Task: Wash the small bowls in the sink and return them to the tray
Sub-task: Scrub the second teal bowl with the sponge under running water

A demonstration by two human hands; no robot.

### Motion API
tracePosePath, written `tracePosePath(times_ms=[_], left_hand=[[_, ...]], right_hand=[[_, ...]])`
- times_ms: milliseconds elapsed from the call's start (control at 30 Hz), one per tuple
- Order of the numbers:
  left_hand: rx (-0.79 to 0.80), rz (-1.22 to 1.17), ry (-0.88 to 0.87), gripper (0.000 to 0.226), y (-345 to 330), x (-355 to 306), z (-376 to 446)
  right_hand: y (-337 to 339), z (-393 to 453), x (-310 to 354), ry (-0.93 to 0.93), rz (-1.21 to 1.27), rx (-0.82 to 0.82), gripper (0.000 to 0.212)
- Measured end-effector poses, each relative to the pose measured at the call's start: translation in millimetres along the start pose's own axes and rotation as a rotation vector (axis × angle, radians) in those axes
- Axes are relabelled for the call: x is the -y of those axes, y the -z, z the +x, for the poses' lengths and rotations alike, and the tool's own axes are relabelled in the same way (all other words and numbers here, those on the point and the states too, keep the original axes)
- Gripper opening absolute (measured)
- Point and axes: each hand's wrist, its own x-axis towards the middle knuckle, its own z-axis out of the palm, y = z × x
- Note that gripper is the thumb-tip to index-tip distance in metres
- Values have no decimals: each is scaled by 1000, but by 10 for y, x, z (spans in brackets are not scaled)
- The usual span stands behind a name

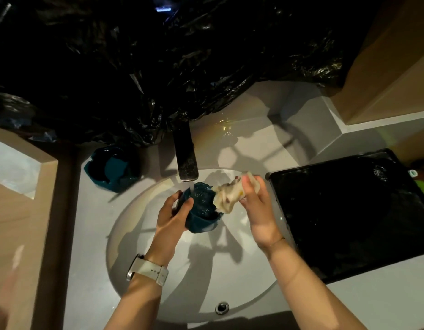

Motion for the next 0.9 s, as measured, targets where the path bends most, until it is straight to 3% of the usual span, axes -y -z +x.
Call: tracePosePath(times_ms=[167, 233, 333, 400, 467, 567, 667, 800, 900], left_hand=[[-65, -51, 1, 26, -33, 27, 51], [-49, -24, -20, 29, -26, 21, 88], [-30, 16, -39, 39, -40, 20, 133], [-30, 66, -61, 40, -64, 32, 147], [-39, 89, -81, 37, -88, 47, 147], [-55, 44, -86, 30, -144, 61, 133], [-69, 24, -112, 31, -193, 34, 160], [-62, 112, -136, 54, -157, 9, 228], [-87, 70, -103, 45, -119, 69, 174]], right_hand=[[-23, -75, 30, 253, -56, -151, 26], [-29, -28, -90, 255, -215, -59, 19], [-119, 59, -306, 47, -251, 172, 16], [-196, 94, -353, -109, -213, 218, 14], [-260, 174, -410, -184, -177, 149, 21], [-305, 299, -519, -114, -174, -27, 20], [-293, 306, -592, -172, -162, -101, 35], [-328, 103, -603, -336, -55, 51, 17], [-366, 207, -642, -357, -93, 58, 27]])
